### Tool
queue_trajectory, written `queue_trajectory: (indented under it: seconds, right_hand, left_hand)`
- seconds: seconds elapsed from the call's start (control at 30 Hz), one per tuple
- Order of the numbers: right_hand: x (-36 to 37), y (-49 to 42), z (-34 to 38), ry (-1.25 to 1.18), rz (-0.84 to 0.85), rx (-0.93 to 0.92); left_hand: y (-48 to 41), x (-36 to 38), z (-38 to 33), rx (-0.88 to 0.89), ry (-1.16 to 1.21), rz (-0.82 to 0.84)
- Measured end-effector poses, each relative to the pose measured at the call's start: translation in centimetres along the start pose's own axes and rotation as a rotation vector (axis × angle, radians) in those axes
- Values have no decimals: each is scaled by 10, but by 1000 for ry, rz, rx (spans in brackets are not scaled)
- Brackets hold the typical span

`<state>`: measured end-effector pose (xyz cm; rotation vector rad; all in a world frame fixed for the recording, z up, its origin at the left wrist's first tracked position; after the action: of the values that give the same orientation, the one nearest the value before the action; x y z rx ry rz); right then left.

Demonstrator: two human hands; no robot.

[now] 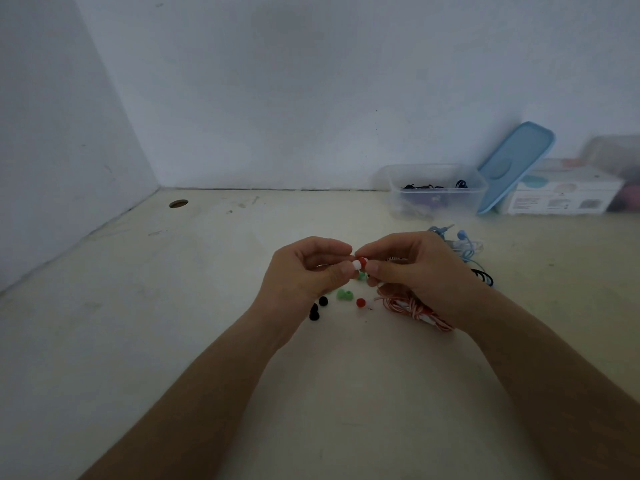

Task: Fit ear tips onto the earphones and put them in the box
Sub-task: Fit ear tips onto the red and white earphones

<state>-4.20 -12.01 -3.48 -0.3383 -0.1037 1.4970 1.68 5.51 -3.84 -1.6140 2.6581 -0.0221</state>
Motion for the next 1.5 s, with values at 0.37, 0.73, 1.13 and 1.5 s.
queue_trajectory:
  seconds: [0.37,0.73,1.13,1.5]
  right_hand:
    - [2,0,0,82,-15,-65]
    - [2,0,2,96,-45,-101]
    - [2,0,5,154,-57,-154]
    - [1,0,7,124,2,-159]
  left_hand:
    - [1,-1,-1,-16,-18,-17]
    - [0,-2,0,-21,70,17]
    - [1,-1,1,-8,68,24]
    - [0,-1,-1,-19,96,83]
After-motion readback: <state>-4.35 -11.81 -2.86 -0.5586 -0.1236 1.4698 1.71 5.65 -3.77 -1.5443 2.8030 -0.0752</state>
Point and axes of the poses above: each hand's wrist, its own y-axis away from the middle knuckle, its own x-axis out of the palm, z = x × y, the point moved 2 cm from there along -y, towards the middle knuckle, and after that the axes turned 7 degrees about -x, right-handed, at the moved point
